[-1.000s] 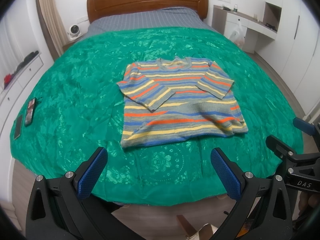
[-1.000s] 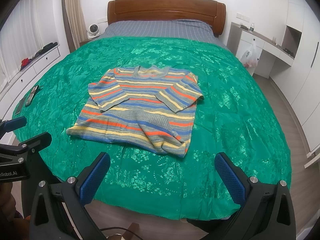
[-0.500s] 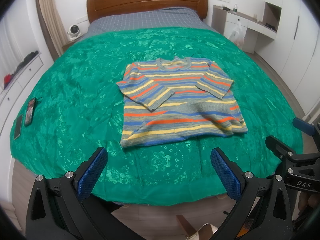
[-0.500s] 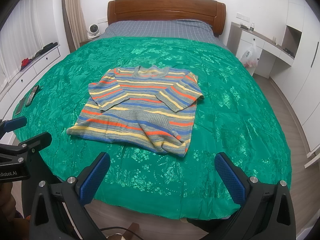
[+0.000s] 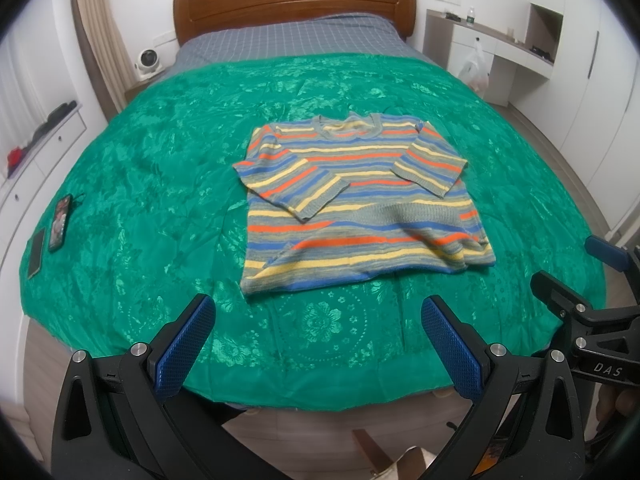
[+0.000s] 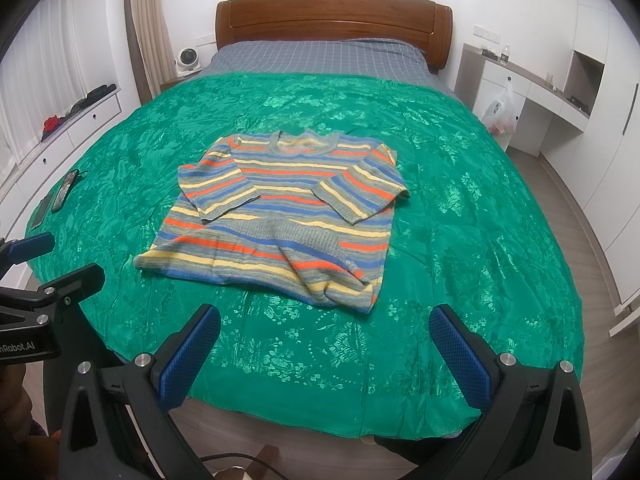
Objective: Fold small clothes
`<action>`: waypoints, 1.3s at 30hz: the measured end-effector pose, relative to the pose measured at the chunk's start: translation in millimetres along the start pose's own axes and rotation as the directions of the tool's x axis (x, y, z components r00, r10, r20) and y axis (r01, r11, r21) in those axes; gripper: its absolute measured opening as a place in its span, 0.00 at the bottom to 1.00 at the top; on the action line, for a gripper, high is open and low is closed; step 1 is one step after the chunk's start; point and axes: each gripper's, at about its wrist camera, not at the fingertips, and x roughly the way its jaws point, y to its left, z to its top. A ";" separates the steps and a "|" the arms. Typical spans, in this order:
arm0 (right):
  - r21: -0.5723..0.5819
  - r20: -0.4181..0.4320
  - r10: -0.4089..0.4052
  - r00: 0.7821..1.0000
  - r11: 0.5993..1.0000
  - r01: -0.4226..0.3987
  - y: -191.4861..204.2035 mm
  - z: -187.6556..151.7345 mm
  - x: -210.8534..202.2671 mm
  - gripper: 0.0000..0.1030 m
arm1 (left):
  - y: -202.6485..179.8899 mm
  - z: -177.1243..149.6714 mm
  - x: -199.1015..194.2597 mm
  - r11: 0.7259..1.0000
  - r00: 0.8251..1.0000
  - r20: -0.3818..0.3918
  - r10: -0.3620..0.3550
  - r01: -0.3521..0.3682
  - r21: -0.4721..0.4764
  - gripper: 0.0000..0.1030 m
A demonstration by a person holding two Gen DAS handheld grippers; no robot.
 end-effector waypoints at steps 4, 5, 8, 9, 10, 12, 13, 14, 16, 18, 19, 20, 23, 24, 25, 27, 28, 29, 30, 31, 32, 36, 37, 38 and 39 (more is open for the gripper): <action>0.000 -0.001 0.001 1.000 1.000 -0.001 0.1 -0.2 -0.2 1.00 | 0.0 0.0 0.0 1.000 1.000 -0.001 0.000 0.000 0.000 1.00; -0.001 0.000 0.000 1.000 1.000 0.000 -0.1 0.1 0.0 1.00 | 0.1 0.2 0.1 1.000 1.000 -0.001 -0.001 0.001 0.000 1.00; -0.001 -0.002 0.001 1.000 1.000 -0.001 0.1 -0.6 0.3 1.00 | 0.1 0.2 0.1 1.000 1.000 -0.002 -0.001 0.001 -0.001 1.00; -0.001 -0.002 0.002 1.000 1.000 -0.002 0.6 -1.3 0.1 1.00 | 0.1 0.2 0.1 1.000 1.000 -0.002 -0.001 0.001 0.000 1.00; -0.002 -0.002 0.002 1.000 1.000 -0.002 1.3 -1.6 0.1 1.00 | -0.4 -0.4 0.0 1.000 1.000 -0.002 -0.001 0.001 0.000 1.00; -0.001 -0.003 0.001 1.000 1.000 -0.001 0.7 -1.0 0.4 1.00 | -1.2 -1.3 -0.2 1.000 1.000 -0.003 -0.002 0.002 0.000 1.00; -0.001 -0.003 0.001 1.000 1.000 -0.001 1.1 -1.6 0.3 1.00 | -0.8 -1.0 -0.1 1.000 1.000 -0.003 -0.003 0.003 0.000 1.00; -0.001 -0.002 0.002 1.000 1.000 -0.002 0.6 -0.9 0.5 1.00 | -1.1 -1.3 -0.1 1.000 1.000 -0.004 -0.003 0.003 -0.001 1.00; -0.001 -0.002 0.001 1.000 1.000 -0.001 0.5 -0.8 0.5 1.00 | -0.9 -1.0 -0.2 1.000 1.000 -0.003 -0.003 0.003 0.000 1.00; -0.002 -0.002 0.001 1.000 1.000 -0.001 1.0 -1.4 0.6 1.00 | -0.8 -0.8 -0.2 1.000 1.000 -0.003 -0.002 0.002 0.000 1.00; -0.001 -0.003 0.001 1.000 1.000 -0.001 0.5 -1.0 0.7 1.00 | -0.8 -0.8 -0.2 1.000 1.000 -0.003 -0.002 0.002 0.000 1.00; -0.001 -0.003 0.002 1.000 1.000 -0.002 0.2 -0.6 0.8 1.00 | -0.7 -0.7 -0.1 1.000 1.000 -0.004 -0.003 0.003 0.000 1.00; -0.001 -0.003 0.002 1.000 1.000 -0.002 1.3 -1.8 1.0 1.00 | -1.7 -2.5 0.4 1.000 1.000 -0.006 -0.003 0.004 0.001 1.00; -0.001 -0.003 0.002 1.000 1.000 -0.002 1.2 -1.6 1.0 1.00 | -2.5 -3.6 0.4 1.000 1.000 -0.006 -0.004 0.004 0.001 1.00; -0.001 -0.003 0.002 1.000 1.000 -0.002 1.3 -1.9 0.9 1.00 | -2.3 -3.5 0.7 1.000 1.000 -0.007 -0.003 0.003 0.001 1.00; 0.001 -0.003 0.003 1.000 1.000 -0.003 1.4 -2.2 1.0 1.00 | -1.9 -4.2 3.0 1.000 1.000 -0.011 -0.004 0.004 0.006 1.00; 0.001 -0.003 0.004 1.000 1.000 -0.004 1.0 -1.8 1.4 1.00 | -0.4 -4.2 5.5 1.000 1.000 -0.011 -0.004 0.004 0.016 1.00; 0.000 -0.004 0.005 1.000 1.000 -0.005 0.7 -1.4 1.6 1.00 | 2.7 -3.2 8.6 1.000 1.000 -0.009 0.000 0.000 0.026 1.00; 0.001 -0.006 0.017 1.000 1.000 -0.017 0.2 -2.4 3.0 1.00 | 9.4 -1.1 15.0 0.999 1.000 -0.009 0.013 -0.013 0.039 1.00; 0.001 -0.004 0.041 0.999 0.999 -0.041 -2.0 -3.9 6.2 1.00 | 17.7 0.2 21.9 0.999 1.000 -0.014 0.027 -0.026 0.042 1.00; 0.006 0.001 0.072 0.997 0.997 -0.072 -7.7 -4.7 11.3 1.00 | 26.7 1.7 28.7 0.999 0.999 -0.021 0.037 -0.036 0.038 1.00; 0.099 -0.054 -0.003 0.999 0.995 0.008 -56.0 -5.7 44.0 1.00 | 70.9 9.1 73.8 0.998 0.995 -0.081 0.056 -0.055 0.005 1.00; 0.121 -0.060 -0.006 0.998 0.993 0.014 -68.9 -5.0 52.2 1.00 | 76.1 11.1 92.0 1.000 0.994 -0.104 0.027 -0.025 0.016 1.00; 0.135 -0.069 0.016 0.998 0.991 -0.006 -78.8 -2.6 60.2 1.00 | 77.6 13.2 105.8 1.000 0.993 -0.120 -0.002 0.005 0.024 1.00; 0.145 -0.075 0.061 0.995 0.988 -0.050 -85.1 0.7 69.2 1.00 | 77.6 15.5 121.7 0.999 0.990 -0.136 -0.041 0.045 0.030 1.00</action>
